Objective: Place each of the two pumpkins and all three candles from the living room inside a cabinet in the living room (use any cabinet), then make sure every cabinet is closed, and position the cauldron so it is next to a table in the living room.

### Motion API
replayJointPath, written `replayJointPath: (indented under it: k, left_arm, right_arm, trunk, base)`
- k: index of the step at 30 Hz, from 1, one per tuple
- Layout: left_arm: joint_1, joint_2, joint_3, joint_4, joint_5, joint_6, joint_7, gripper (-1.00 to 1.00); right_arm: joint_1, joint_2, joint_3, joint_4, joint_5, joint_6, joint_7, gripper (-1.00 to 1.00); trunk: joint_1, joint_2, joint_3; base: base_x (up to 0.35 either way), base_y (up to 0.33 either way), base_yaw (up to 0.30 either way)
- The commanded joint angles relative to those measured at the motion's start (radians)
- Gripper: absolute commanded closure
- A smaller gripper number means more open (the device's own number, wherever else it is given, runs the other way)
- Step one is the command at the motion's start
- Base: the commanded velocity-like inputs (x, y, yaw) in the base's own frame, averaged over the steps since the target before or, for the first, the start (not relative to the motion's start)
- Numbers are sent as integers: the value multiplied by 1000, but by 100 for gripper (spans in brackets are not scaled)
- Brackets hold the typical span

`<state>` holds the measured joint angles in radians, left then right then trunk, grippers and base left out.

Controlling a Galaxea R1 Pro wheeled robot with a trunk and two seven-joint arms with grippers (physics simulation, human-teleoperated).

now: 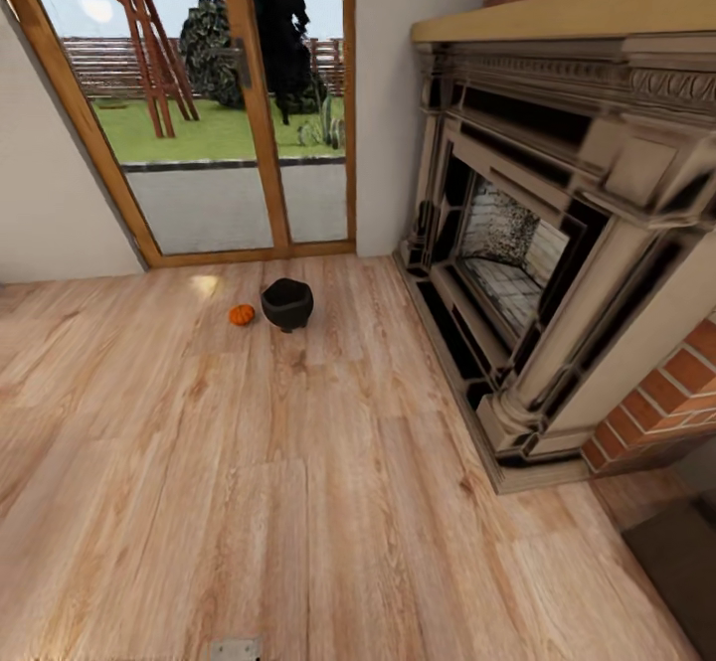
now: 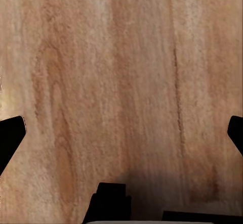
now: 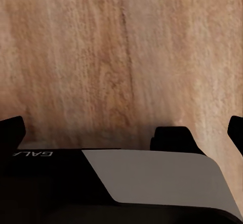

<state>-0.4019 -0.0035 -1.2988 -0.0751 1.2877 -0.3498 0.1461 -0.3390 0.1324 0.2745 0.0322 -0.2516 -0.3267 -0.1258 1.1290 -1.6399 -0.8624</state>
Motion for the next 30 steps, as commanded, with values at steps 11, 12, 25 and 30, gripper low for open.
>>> replayJointPath:
  k: [11, 12, 25, 30]
  left_arm:
    - [0, 40, -1, 21, -1, 0, 1, -100]
    - [0, 40, 0, 21, -1, 0, 1, -100]
    - [0, 35, 0, 23, -3, -1, 1, -100]
    - [17, 35, 0, 24, -4, 0, 0, -100]
  right_arm:
    - [0, 0, 0, 0, 3, 0, 0, -100]
    - [0, 0, 0, 0, 3, 0, 0, -100]
    - [0, -3, 0, 0, 3, 0, 0, -100]
    - [0, -6, 0, 0, 3, 1, 0, -100]
  trunk:
    - [0, 0, 8]
    - [0, 0, 9]
    - [0, 0, 18]
    - [0, 0, 18]
  base:
    - [0, 0, 252]
    - [0, 0, 256]
    - [0, 0, 245]
    - [0, 0, 34]
